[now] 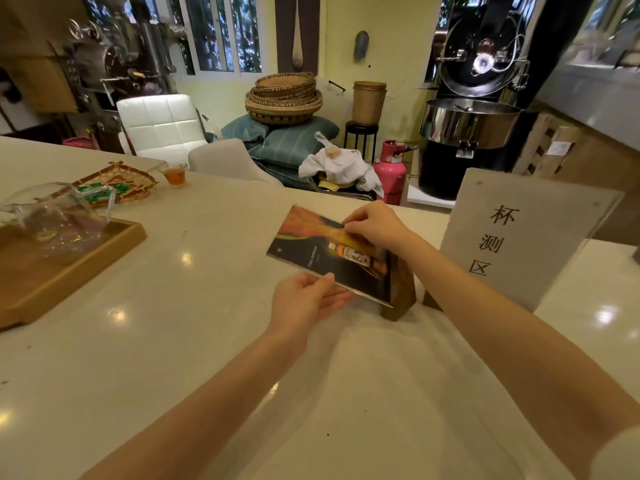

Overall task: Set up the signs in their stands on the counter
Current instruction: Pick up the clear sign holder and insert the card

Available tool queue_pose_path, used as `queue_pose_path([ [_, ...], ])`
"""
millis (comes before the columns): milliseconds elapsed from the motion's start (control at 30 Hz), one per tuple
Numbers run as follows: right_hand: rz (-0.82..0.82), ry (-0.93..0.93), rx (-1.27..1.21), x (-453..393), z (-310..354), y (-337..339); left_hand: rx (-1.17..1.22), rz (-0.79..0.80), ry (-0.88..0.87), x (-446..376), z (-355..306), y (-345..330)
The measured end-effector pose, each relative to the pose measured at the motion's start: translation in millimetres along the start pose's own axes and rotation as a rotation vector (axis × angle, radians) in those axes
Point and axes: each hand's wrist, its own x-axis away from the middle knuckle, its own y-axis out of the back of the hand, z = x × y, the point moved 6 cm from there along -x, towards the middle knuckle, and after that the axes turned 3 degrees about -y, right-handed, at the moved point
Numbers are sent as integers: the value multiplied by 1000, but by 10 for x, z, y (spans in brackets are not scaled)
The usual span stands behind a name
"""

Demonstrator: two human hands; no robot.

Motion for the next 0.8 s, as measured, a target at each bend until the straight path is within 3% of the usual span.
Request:
queue_pose_path([
  [300, -201, -114, -423, 92, -64, 162, -486, -201, -475, -64, -620, 140],
  [533, -249, -146, -618, 165, -159, 157, -654, -233, -681, 105, -744, 4],
  [800, -320, -74, -446, 335, -201, 158, -772, -177, -879, 345, -695, -252],
])
